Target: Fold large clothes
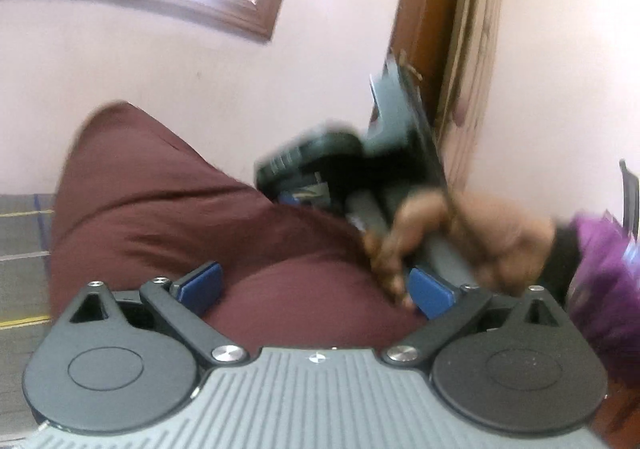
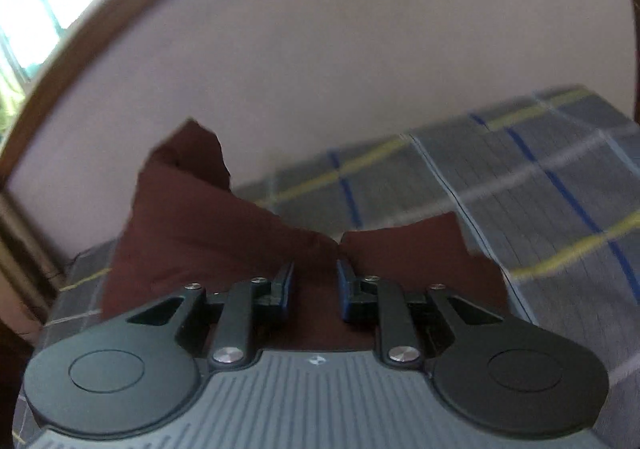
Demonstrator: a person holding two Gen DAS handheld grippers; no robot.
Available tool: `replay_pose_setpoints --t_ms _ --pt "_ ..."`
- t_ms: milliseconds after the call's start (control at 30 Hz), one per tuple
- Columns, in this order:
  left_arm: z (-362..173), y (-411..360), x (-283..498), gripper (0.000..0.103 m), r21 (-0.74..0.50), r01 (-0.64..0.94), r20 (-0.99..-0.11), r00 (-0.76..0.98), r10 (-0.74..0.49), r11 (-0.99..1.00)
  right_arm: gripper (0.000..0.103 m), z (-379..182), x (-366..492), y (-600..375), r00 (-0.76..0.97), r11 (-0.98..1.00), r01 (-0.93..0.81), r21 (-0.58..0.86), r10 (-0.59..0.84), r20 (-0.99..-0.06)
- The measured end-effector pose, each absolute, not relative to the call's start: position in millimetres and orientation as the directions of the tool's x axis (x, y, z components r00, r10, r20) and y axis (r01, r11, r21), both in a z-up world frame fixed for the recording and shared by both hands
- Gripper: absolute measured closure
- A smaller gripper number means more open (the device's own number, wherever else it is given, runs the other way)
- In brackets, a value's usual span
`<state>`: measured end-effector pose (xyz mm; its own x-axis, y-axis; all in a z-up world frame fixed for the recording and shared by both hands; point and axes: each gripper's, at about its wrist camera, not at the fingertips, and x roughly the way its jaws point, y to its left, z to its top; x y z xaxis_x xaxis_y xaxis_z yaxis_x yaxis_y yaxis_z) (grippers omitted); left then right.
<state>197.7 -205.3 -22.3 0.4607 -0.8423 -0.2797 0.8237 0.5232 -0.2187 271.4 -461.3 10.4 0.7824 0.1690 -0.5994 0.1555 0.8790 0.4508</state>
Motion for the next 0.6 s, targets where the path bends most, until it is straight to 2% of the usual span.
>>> replay_pose_setpoints --t_ms 267,367,467,567,600 --pt "15 -184 227 0.013 -0.24 0.727 -0.262 0.589 -0.765 0.643 0.084 -14 247 -460 0.846 0.875 0.155 0.458 0.122 -0.518" --pt "22 -195 252 0.02 -0.243 0.682 -0.289 0.628 -0.722 0.69 0.084 -24 240 -464 0.864 0.866 0.157 0.475 0.112 -0.49" --pt "14 -212 278 0.03 -0.243 0.614 -0.367 0.658 -0.657 0.751 0.084 -27 236 -466 0.873 0.864 0.15 0.48 0.112 -0.474" --pt "-2 -218 288 0.022 -0.233 0.565 -0.404 0.684 -0.608 0.791 0.084 -25 231 -464 0.878 0.872 0.15 0.467 0.099 -0.468" --pt "-5 -218 287 0.015 -0.219 0.552 -0.409 0.697 -0.59 0.804 0.084 -25 232 -463 0.878 0.876 0.147 0.46 0.098 -0.468"
